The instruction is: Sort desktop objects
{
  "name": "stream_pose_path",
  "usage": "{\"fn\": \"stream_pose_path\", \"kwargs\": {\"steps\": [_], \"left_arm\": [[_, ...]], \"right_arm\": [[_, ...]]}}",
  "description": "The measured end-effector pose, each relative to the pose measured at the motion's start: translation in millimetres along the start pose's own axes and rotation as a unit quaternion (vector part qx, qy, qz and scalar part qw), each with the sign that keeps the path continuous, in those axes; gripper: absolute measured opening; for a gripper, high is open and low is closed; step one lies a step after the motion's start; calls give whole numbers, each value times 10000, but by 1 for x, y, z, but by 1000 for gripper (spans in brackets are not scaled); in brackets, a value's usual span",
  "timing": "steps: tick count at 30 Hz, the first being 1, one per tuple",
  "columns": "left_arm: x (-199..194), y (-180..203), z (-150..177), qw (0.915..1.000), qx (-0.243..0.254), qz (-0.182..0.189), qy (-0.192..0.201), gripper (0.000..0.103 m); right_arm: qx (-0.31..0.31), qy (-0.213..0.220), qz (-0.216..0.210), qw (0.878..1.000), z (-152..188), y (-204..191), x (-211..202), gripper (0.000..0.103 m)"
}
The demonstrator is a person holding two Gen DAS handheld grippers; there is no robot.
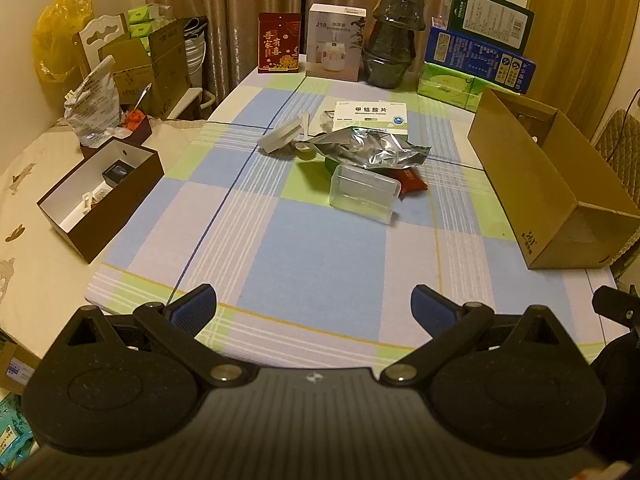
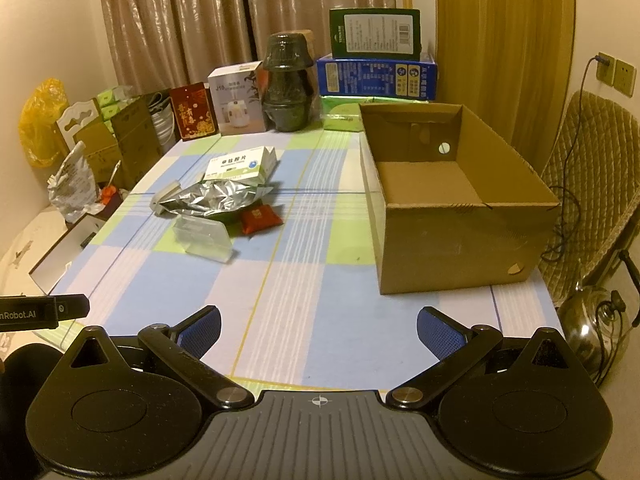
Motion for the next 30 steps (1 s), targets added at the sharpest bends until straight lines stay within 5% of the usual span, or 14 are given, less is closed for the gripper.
{"fn": "stream_pose_path", "kwargs": {"steps": [30], "left_arm": [[-26, 13, -1, 9991, 373, 61, 208, 102]], "right_arm": [[244, 188, -282, 9991, -3, 4, -16, 101]]}}
Point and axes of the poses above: each gripper's, at about its wrist camera, not at the fingertips, and x roughly the way its jaws point, y to its right, z to its underside, the point moved 5 cm from there along x, roughly the way its jaws point, and after that the axes turned 12 degrees about z, right-handed, at the moved point
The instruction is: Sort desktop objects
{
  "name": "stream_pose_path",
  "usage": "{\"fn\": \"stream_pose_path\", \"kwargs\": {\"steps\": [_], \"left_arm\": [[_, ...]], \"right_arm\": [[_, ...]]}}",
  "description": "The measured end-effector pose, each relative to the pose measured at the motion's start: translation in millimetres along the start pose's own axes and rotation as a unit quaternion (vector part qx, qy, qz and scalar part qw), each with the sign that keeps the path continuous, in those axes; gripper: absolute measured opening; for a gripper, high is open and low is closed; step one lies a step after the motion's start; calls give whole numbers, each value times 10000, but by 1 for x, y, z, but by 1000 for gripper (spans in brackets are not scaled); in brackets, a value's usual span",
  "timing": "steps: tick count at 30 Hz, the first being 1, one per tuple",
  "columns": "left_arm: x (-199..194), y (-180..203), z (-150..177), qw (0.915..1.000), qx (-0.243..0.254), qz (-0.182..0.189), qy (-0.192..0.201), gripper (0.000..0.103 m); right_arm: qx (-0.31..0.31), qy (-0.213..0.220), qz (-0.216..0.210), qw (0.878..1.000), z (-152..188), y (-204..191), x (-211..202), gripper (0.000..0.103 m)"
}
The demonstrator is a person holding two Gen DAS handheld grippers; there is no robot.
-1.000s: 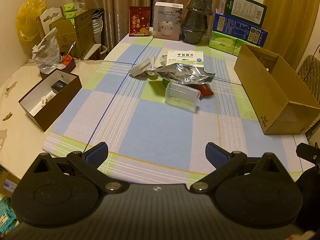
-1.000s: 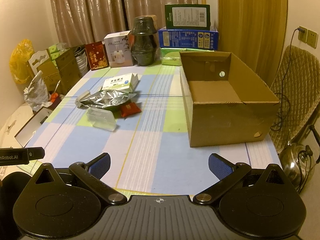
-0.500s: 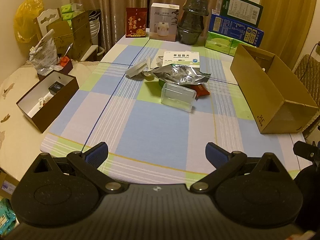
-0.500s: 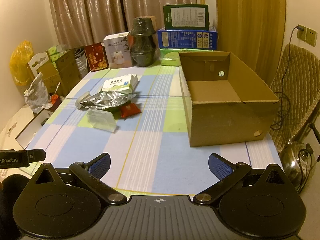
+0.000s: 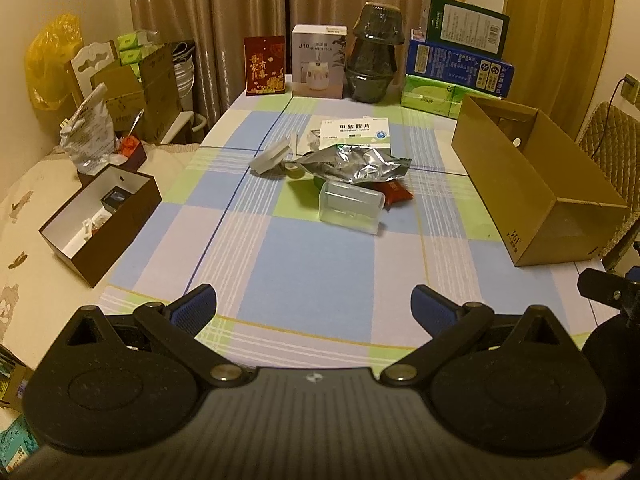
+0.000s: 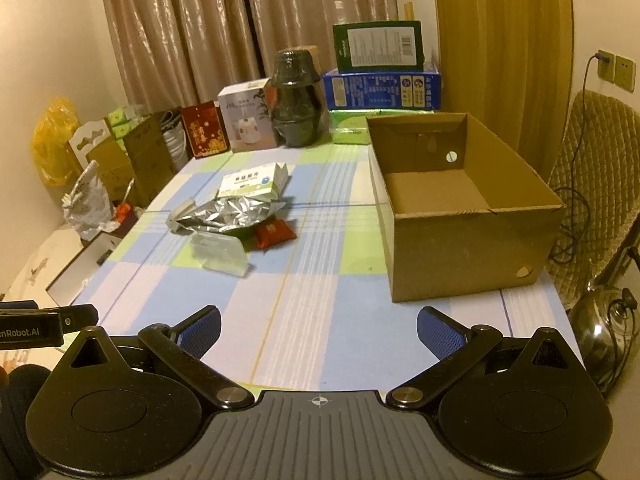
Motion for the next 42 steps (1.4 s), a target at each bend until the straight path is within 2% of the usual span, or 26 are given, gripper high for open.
{"fn": "stream_pose_path", "kwargs": {"steps": [9, 17, 26, 30, 37, 42], "left_arm": [[-14, 2, -11, 9999, -15, -15, 151, 102], [-9, -2, -24, 9995, 65, 178, 257, 102], [29, -21, -44, 9990, 198, 343, 193, 102], [51, -30, -50, 9980, 258, 569, 102, 102], [93, -48, -64, 9977, 463, 485, 71, 102], [120, -65, -72, 9967, 681, 443, 12, 102]], "right_arm": [[107, 129, -160, 9997, -5, 2, -7, 101], [34, 89, -172, 9998, -12, -6, 5, 101], [-77, -65, -171, 9998, -24, -18, 40, 101], [-120, -98, -195, 9997, -30, -22, 59, 101], [-397, 356, -519, 9972, -43, -40, 92, 101], [-686, 417, -786, 9937, -53, -54, 120, 101]]}}
Point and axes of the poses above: each gripper's, at about its wrist camera, not at the fingertips, and x roughly the way its jaws point, y to its right, z to its underside, the point moved 5 cm from there along x, roughly the way its jaws point, and after that the axes turned 12 degrees about z, right-handed, at the moved point
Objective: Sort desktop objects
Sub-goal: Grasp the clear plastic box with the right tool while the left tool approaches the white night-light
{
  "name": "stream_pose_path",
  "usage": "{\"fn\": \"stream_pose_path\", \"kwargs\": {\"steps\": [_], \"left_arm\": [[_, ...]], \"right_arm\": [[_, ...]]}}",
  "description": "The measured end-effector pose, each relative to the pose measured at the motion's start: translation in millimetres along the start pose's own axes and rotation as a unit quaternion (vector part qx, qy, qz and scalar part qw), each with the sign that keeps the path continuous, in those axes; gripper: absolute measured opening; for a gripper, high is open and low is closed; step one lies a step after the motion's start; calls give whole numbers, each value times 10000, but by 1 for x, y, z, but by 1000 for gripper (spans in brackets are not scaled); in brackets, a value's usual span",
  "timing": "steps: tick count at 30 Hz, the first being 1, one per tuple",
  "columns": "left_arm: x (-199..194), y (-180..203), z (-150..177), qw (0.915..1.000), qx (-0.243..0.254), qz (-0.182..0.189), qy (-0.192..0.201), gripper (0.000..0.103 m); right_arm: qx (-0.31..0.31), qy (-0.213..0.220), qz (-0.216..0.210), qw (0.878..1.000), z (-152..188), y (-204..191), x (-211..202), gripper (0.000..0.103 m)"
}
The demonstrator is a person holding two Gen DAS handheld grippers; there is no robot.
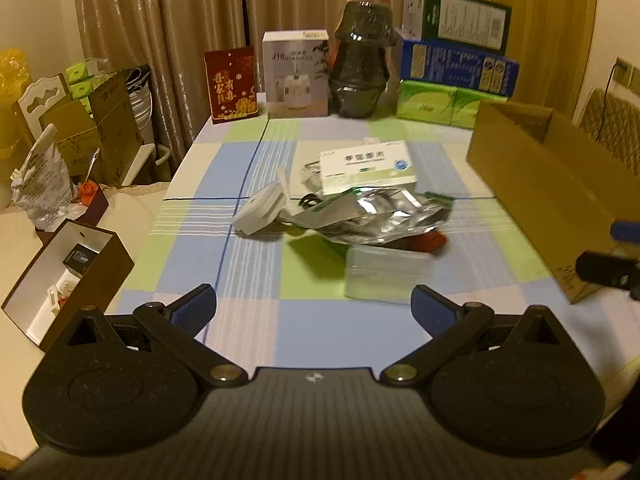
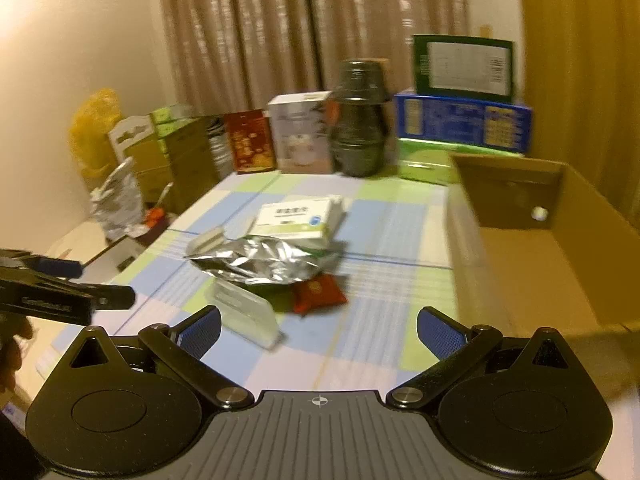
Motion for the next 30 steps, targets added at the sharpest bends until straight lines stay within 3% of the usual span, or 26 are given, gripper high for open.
{"fn": "stream_pose_path", "kwargs": {"steps": [9, 15, 22, 30], "left_arm": [[45, -26, -1, 9973, 612, 228, -335, 102], [70, -40, -1, 9911, 1169, 313, -557, 102], [89, -61, -4, 9903, 1127, 473, -654, 102], [103, -75, -7, 9886, 1179, 545, -762, 102]], "right_arm": [[-1338, -228, -625, 9888, 3, -40, 62, 101], [-2163, -284, -926, 9715, 3, -63, 93, 101], [-2989, -344, -1293, 9449, 5, -88, 129, 100], [-3538, -771, -1614, 9181, 12, -109, 164, 68]]}}
Point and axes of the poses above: each gripper's, at about its wrist camera, not at the fingertips, and x roughly the way its jaws point, y to its right, z to its underside, the point moved 5 cm from there along x, roughly the way its jaws point, and after that the axes turned 12 degrees about z, right-handed, at the moved point
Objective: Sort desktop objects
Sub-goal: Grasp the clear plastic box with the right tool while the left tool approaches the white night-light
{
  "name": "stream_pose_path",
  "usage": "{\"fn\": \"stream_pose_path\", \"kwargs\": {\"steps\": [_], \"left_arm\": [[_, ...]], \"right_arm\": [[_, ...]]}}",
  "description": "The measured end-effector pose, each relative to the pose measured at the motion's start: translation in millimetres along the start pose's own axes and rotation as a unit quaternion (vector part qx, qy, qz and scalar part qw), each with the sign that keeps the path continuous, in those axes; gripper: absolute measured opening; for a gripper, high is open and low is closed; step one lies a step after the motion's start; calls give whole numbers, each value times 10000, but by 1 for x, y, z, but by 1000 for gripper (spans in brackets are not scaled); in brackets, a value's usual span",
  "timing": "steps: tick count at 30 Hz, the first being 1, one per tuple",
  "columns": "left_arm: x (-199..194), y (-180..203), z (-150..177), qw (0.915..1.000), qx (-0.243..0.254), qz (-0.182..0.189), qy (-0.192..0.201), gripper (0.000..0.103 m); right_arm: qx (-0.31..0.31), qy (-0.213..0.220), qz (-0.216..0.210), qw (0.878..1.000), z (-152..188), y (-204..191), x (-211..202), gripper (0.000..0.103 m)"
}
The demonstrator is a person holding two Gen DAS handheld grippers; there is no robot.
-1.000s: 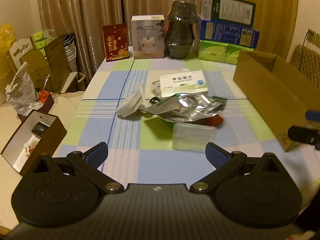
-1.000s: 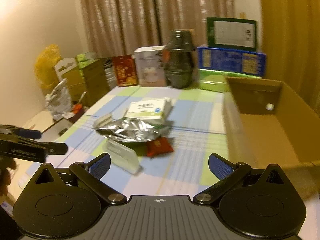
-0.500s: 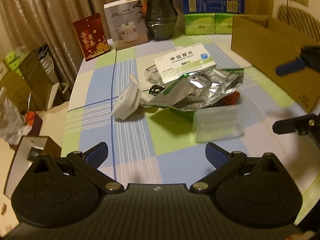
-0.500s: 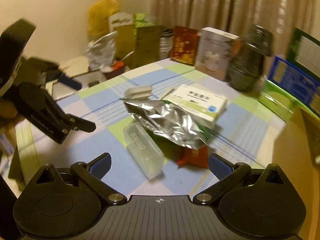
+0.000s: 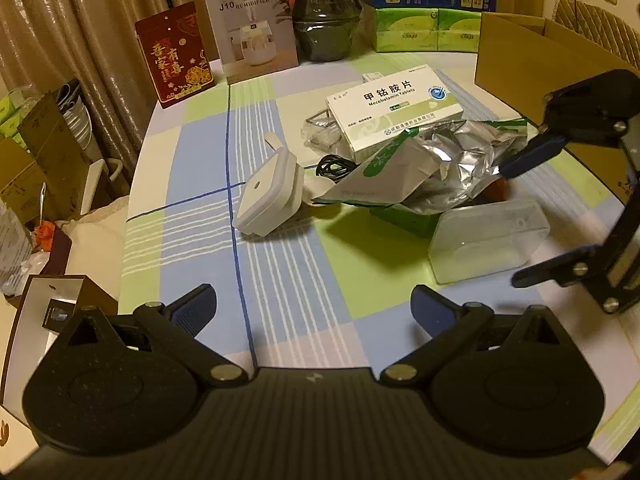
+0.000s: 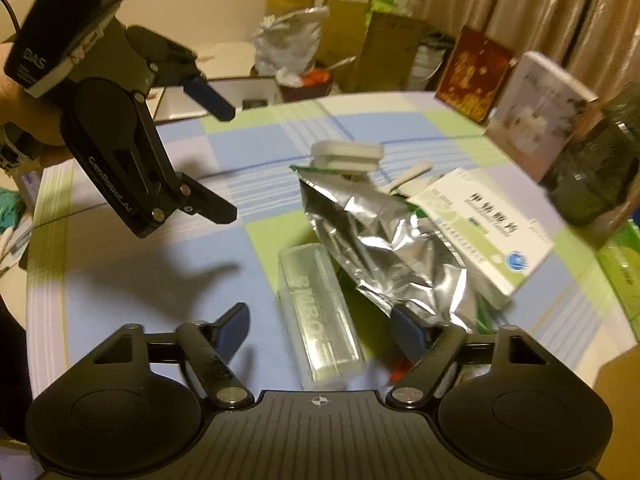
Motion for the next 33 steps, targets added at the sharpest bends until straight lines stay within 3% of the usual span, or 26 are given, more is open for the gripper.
{"fn": "stream_pose_path", "kwargs": {"steps": [7, 8, 9, 15, 24, 33], "left_arm": [[4, -2, -2, 10000, 36, 86, 4, 102], [4, -2, -2, 10000, 29, 95, 5, 102], [4, -2, -2, 9999, 27, 103, 3, 102], [4, -5, -5, 9999, -29, 113, 35, 102], [-1, -12, -16, 10000, -33, 49, 21, 101], [0, -55, -46, 9982, -582, 58, 146, 100]], "right_arm": [[-250, -421, -154, 9987, 0, -5, 29, 42], [-256, -455, -150, 9985, 1, -5, 31, 31], [-227, -493, -177, 9984, 1, -5, 32, 29], [72, -446, -97, 9989, 2, -2, 21, 28], [836, -39, 111, 9964, -23, 22, -27, 28], [1663, 102, 656, 9838, -50, 62, -38, 28]]}}
Point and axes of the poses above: each gripper's, at about its wrist camera, not at the fingertips, and x roughly the way its jaws point, y to its right, z to its underside, the point moved 5 cm from there along x, roughly the way its jaws point, and after that the axes turned 12 degrees about z, right-handed, at the moved point
